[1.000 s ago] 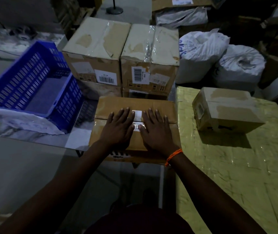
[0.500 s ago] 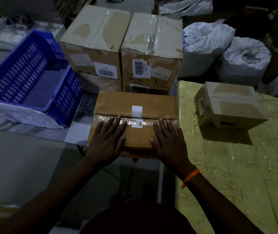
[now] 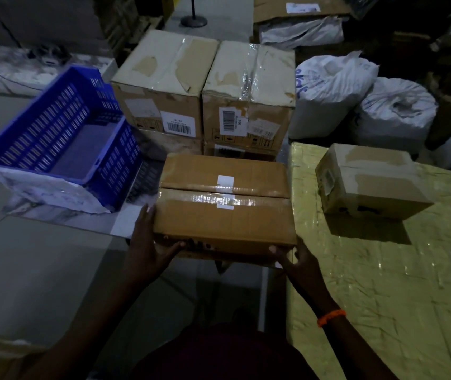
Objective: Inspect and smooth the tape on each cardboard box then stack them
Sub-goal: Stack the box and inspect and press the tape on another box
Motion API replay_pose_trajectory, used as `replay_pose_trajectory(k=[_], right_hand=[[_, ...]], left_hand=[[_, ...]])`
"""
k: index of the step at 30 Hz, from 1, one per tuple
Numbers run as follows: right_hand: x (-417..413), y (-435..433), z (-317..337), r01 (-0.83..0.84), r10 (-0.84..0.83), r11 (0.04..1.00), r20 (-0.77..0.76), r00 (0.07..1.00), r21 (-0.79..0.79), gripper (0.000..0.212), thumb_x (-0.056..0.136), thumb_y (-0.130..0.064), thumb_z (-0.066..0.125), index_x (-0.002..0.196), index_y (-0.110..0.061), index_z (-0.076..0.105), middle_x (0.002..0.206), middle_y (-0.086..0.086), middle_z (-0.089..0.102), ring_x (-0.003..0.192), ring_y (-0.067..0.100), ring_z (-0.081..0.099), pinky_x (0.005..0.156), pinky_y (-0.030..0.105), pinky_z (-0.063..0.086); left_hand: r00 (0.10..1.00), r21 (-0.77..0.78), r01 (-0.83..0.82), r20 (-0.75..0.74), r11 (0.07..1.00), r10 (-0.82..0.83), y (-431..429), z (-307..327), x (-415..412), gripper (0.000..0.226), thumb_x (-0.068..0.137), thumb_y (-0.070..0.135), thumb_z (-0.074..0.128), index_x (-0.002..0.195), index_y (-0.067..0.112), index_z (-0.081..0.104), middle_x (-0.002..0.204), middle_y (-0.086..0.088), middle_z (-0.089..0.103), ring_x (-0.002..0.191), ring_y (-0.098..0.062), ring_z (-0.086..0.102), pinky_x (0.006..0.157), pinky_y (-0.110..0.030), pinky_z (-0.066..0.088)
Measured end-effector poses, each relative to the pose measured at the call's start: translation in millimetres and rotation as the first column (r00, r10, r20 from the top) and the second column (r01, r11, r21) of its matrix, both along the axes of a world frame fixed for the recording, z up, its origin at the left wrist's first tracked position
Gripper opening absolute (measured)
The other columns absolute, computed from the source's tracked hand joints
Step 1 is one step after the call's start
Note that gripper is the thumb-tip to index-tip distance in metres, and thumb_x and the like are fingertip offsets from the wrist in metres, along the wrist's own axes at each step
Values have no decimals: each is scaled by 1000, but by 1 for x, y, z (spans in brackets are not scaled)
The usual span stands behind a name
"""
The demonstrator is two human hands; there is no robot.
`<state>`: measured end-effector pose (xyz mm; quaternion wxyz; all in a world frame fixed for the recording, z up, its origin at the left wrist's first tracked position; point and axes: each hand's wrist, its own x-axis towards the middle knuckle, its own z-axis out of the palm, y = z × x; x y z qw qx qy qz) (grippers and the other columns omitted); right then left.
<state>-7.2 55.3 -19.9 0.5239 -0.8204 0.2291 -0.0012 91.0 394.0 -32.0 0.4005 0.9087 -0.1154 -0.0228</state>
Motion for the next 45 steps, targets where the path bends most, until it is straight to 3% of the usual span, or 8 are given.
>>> replay_pose_trajectory(k=[4, 10, 14, 19, 25, 31, 38, 45], right_hand=[[-7, 2, -21, 36, -33, 996, -40, 999, 87, 85, 72, -71, 78, 143, -33, 52, 128, -21, 57, 130, 15, 55, 101, 28, 44], [0, 6, 12, 133, -148, 982, 108, 983, 131, 77, 83, -71, 70, 150, -42, 44, 131, -20, 61, 124, 7, 57, 91, 18, 47], [16, 1, 34, 126, -134, 990, 167, 977, 60, 78, 82, -72, 68, 150, -49, 40, 129, -19, 56, 116, 2, 57, 95, 32, 51], [53, -14, 43, 84, -66, 985, 122, 990, -150, 68, 94, -57, 65, 155, -36, 42, 124, -3, 48, 103, 5, 54, 86, 29, 46], [90, -36, 26, 82, -80, 982, 18, 997, -171, 74, 85, -79, 56, 146, -36, 50, 129, 3, 58, 114, 25, 63, 96, 50, 56], [102, -23, 29, 20, -58, 888, -70, 996, -459, 71, 105, -51, 47, 160, -10, 28, 159, 18, 39, 144, 37, 38, 115, 46, 35], [130, 31, 38, -400, 412, 588, -165, 896, -703, 71, 107, -54, 33, 165, -17, 16, 173, 8, 12, 160, 27, 7, 126, 52, 7], [132, 40, 24, -371, 395, 577, -149, 907, -727, 65, 107, -53, 25, 165, -23, 18, 173, 2, 12, 160, 23, 5, 128, 53, 2]], left_hand=[[969, -203, -152, -223, 967, 105, -10, 10, -14, 67, 86, 36, 79, 143, 30, 44, 147, -5, 54, 127, -16, 57, 86, -19, 50], [946, -305, -314, -177, 899, 271, -20, 28, -13, 75, 82, 39, 79, 148, 22, 46, 140, 3, 57, 123, -16, 58, 86, -23, 51], [929, -375, -368, -186, 851, 319, -23, 49, 0, 84, 80, 49, 74, 153, 30, 38, 146, 5, 49, 120, -8, 54, 85, -22, 46], [942, -191, -300, -213, 935, 259, -25, 46, 32, 92, 77, 75, 62, 153, 30, 38, 148, -5, 53, 131, -24, 52, 106, -52, 46], [963, -192, -175, -237, 966, 128, -46, 44, 63, 87, 80, 72, 60, 152, 29, 36, 142, -3, 56, 125, -22, 55, 104, -50, 46], [997, 87, -47, -58, 995, 52, -57, 35, 96, 68, 93, 61, 50, 147, 22, 38, 145, -11, 50, 132, -30, 50, 107, -55, 45], [915, 529, 281, 104, 801, -390, -106, 44, 87, 72, 98, 54, 20, 157, 15, 34, 167, -13, 24, 154, -35, 20, 121, -59, 20], [915, 593, 276, 79, 756, -396, -112, 32, 86, 69, 102, 51, 11, 161, 20, 30, 169, -5, 22, 156, -28, 20, 123, -56, 11]])
